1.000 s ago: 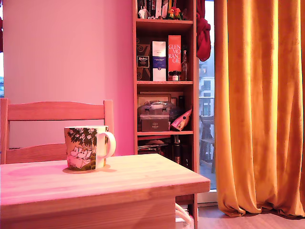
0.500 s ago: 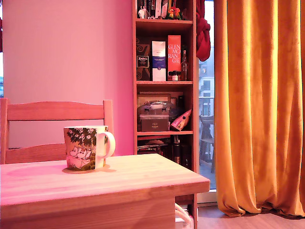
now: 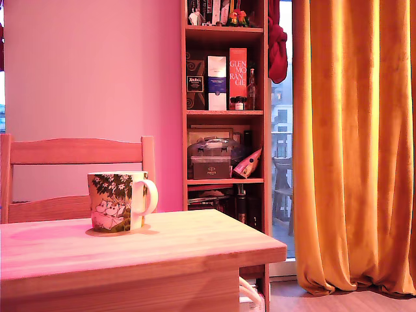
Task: Pick up the coffee capsules on the table and drop them inside the coffee cup
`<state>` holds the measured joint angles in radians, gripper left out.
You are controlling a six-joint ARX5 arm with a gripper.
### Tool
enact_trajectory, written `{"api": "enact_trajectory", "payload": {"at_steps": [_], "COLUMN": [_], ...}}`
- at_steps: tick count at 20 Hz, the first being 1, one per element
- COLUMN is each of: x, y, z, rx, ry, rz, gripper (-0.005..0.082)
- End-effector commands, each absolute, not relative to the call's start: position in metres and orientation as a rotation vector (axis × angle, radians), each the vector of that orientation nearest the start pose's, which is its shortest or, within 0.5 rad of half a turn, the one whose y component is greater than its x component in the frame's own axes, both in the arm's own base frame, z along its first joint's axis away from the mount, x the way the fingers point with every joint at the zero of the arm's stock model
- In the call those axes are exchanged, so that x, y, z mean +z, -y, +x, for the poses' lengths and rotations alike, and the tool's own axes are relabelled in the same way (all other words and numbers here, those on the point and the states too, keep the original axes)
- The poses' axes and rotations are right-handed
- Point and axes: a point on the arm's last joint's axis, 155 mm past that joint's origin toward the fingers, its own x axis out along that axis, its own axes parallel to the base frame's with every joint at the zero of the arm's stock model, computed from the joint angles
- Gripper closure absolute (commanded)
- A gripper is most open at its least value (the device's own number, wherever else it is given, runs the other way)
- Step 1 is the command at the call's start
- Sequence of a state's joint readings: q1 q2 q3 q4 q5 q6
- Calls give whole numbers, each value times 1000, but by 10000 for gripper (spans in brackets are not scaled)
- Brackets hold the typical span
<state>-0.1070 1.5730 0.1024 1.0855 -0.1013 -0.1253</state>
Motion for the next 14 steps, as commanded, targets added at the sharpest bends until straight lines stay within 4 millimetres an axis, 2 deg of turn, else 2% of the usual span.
{"api": "enact_trajectory", "payload": {"at_steps": [1,4,7,14], "x": [35,26,16,17], "y": [19,24,24,23], "z": [350,366,368,368], "rx": [10,-12,-12,-17], "ry": [-376,-394,-418,-416], "rz": [-86,-86,-76,-37], "gripper": [204,204,221,453]}}
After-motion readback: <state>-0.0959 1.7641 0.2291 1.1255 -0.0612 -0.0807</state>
